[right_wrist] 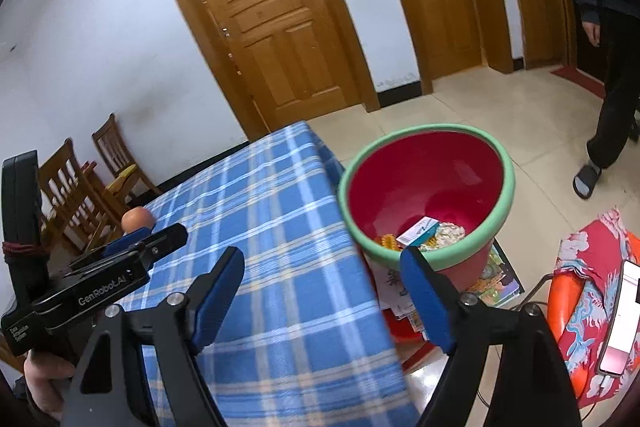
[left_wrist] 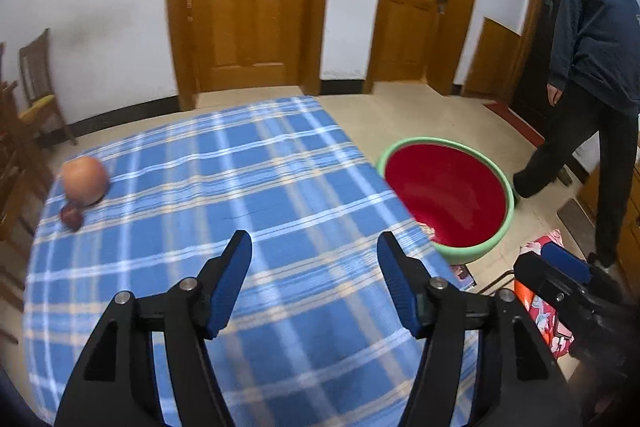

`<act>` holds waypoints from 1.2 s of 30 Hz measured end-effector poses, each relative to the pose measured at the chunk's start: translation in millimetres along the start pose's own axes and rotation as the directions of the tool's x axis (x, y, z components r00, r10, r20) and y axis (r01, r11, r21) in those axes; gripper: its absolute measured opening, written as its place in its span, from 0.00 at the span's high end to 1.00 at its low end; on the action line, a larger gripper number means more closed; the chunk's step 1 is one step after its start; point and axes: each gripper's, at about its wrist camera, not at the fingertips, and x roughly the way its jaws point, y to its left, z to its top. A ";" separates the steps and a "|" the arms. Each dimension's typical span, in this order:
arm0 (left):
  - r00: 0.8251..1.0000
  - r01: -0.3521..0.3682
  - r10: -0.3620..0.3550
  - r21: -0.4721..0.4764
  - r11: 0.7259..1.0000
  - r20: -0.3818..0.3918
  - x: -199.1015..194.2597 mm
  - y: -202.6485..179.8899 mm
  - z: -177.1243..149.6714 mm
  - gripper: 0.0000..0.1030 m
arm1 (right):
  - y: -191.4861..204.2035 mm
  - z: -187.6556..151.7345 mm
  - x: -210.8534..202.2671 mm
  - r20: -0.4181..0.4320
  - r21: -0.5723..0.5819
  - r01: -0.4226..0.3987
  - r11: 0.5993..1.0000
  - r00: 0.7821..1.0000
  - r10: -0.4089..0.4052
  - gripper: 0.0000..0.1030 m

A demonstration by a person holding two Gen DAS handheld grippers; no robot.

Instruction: Collect trash

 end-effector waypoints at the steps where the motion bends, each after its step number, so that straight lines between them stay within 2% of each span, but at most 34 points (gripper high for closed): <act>1: 1.000 -0.008 0.008 -0.010 1.000 0.003 -5.3 5.1 -3.1 0.34 | 6.4 -2.4 -2.7 0.000 -0.014 -0.003 1.000 1.000 0.003 0.18; 4: 0.999 -0.044 0.044 -0.034 0.998 0.017 -22.2 20.5 -12.7 0.30 | 22.1 -9.9 -9.6 0.005 -0.047 -0.010 0.999 1.000 0.010 0.15; 7: 0.997 -0.072 0.073 -0.048 0.996 0.025 -35.9 32.5 -21.5 0.27 | 39.3 -17.6 -14.3 0.010 -0.076 -0.012 0.997 1.000 0.013 0.00; 14: 0.994 -0.100 0.105 -0.129 0.987 0.038 -58.7 62.4 -39.4 0.26 | 77.1 -32.1 -14.7 0.000 -0.136 -0.006 0.991 1.000 0.007 0.00; 20: 0.987 -0.142 0.151 -0.159 0.977 0.047 -72.0 79.5 -53.0 0.24 | 97.9 -44.4 -19.2 0.008 -0.168 -0.015 0.986 1.000 0.016 0.00; 29: 0.974 -0.186 0.208 -0.209 0.960 0.086 -92.8 92.6 -63.7 0.19 | 112.7 -53.5 -25.2 0.028 -0.177 -0.013 0.984 0.999 0.019 0.00; 36: 0.976 -0.187 0.206 -0.214 0.959 0.070 -89.3 96.3 -71.2 0.19 | 112.9 -55.5 -23.3 0.027 -0.176 -0.001 0.984 1.000 0.006 0.00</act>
